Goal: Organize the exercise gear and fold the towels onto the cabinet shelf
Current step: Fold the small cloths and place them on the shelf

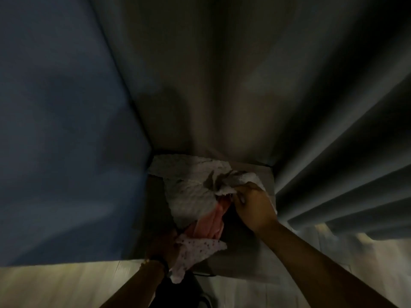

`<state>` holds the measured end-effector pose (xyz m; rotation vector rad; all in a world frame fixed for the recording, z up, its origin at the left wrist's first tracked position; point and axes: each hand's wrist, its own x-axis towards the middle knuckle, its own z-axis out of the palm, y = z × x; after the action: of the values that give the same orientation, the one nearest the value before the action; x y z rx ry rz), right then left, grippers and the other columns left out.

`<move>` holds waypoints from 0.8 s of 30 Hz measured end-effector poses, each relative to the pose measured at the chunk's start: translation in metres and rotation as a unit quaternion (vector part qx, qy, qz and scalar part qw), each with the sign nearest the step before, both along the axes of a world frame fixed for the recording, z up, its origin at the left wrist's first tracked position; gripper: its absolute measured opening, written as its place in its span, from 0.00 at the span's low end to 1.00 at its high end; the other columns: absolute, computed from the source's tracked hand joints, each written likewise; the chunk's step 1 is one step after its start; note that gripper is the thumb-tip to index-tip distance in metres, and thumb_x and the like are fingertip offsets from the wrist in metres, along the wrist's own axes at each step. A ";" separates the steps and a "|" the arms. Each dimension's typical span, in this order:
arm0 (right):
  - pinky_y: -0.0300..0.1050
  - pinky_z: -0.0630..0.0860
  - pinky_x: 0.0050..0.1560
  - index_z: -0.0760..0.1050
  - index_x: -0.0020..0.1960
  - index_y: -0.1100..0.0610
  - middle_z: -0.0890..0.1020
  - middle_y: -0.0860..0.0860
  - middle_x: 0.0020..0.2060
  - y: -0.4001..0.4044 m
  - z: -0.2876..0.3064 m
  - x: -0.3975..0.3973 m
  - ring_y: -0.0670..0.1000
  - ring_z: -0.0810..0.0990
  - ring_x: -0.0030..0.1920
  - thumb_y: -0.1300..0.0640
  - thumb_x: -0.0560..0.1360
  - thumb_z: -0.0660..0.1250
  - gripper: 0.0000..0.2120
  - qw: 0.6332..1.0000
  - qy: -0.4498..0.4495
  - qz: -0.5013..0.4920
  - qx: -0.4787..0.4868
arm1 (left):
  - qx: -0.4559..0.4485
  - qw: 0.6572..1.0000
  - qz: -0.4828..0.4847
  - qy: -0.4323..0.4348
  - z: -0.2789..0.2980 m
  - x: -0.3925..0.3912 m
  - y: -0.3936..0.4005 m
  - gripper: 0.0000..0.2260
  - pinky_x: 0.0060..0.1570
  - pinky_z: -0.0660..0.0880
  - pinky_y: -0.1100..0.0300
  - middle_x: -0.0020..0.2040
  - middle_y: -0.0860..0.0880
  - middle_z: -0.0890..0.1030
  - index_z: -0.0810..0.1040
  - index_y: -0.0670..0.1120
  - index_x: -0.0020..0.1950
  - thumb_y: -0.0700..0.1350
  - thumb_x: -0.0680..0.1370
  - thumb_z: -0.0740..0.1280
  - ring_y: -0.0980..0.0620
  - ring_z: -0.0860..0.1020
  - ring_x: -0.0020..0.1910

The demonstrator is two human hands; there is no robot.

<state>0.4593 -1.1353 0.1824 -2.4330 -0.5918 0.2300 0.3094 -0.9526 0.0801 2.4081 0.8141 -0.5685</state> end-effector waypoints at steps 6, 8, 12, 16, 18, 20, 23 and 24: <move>0.45 0.76 0.44 0.82 0.49 0.61 0.84 0.57 0.42 -0.006 0.071 -0.009 0.53 0.81 0.41 0.60 0.77 0.64 0.08 0.999 -0.028 0.018 0.019 | -0.036 0.989 0.061 -0.128 0.072 -0.016 -0.004 0.11 0.45 0.66 0.69 0.53 0.52 0.76 0.75 0.48 0.59 0.47 0.78 0.66 0.55 0.73 0.49; 0.47 0.75 0.48 0.83 0.51 0.60 0.84 0.57 0.45 -0.004 0.096 -0.015 0.55 0.80 0.45 0.61 0.76 0.66 0.08 0.996 -0.071 0.048 0.017 | -0.045 0.970 0.097 -0.218 0.100 -0.021 -0.007 0.07 0.39 0.63 0.78 0.44 0.59 0.72 0.76 0.48 0.53 0.44 0.76 0.69 0.59 0.70 0.42; 0.42 0.71 0.46 0.83 0.52 0.59 0.83 0.56 0.44 0.004 0.140 -0.029 0.54 0.78 0.48 0.59 0.77 0.67 0.08 0.989 -0.127 0.076 0.028 | -0.045 0.927 0.132 -0.347 0.148 -0.040 -0.010 0.04 0.39 0.66 0.79 0.40 0.62 0.73 0.78 0.47 0.46 0.40 0.75 0.71 0.68 0.70 0.36; 0.39 0.68 0.42 0.82 0.45 0.60 0.82 0.55 0.38 0.028 0.181 -0.054 0.53 0.77 0.41 0.61 0.75 0.68 0.04 0.975 -0.167 0.133 0.062 | -0.088 0.899 0.214 -0.371 0.182 -0.064 0.003 0.08 0.32 0.70 0.72 0.35 0.54 0.78 0.75 0.50 0.39 0.43 0.78 0.67 0.62 0.75 0.33; 0.35 0.65 0.39 0.80 0.40 0.58 0.80 0.52 0.34 0.047 0.198 -0.071 0.49 0.75 0.37 0.62 0.74 0.67 0.06 0.966 -0.167 0.174 0.092 | -0.078 0.886 0.245 -0.385 0.197 -0.081 0.013 0.09 0.31 0.68 0.71 0.34 0.53 0.77 0.74 0.47 0.38 0.45 0.78 0.67 0.58 0.74 0.34; 0.29 0.64 0.35 0.73 0.34 0.49 0.76 0.44 0.30 0.070 0.210 -0.090 0.40 0.73 0.33 0.64 0.75 0.66 0.14 0.963 -0.113 0.208 0.130 | -0.063 0.870 0.265 -0.412 0.211 -0.101 0.025 0.11 0.31 0.67 0.69 0.32 0.49 0.73 0.71 0.41 0.38 0.44 0.78 0.67 0.59 0.70 0.31; 0.26 0.65 0.33 0.71 0.32 0.50 0.75 0.42 0.26 0.107 0.215 -0.122 0.37 0.73 0.30 0.67 0.74 0.67 0.18 0.955 -0.004 0.244 0.169 | -0.054 0.839 0.293 -0.455 0.230 -0.134 0.042 0.13 0.31 0.67 0.62 0.31 0.43 0.73 0.70 0.38 0.37 0.43 0.78 0.67 0.57 0.69 0.29; 0.28 0.67 0.34 0.74 0.34 0.55 0.76 0.43 0.28 0.120 0.216 -0.133 0.39 0.73 0.31 0.66 0.75 0.67 0.13 0.950 0.024 0.258 0.177 | -0.053 0.829 0.307 -0.465 0.235 -0.145 0.048 0.12 0.31 0.68 0.61 0.31 0.44 0.74 0.71 0.38 0.37 0.42 0.78 0.67 0.56 0.70 0.29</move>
<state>0.3260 -1.0154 0.3982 -1.8877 -1.1373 0.3590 0.1642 -0.9046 0.3151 1.7871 0.9513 0.7477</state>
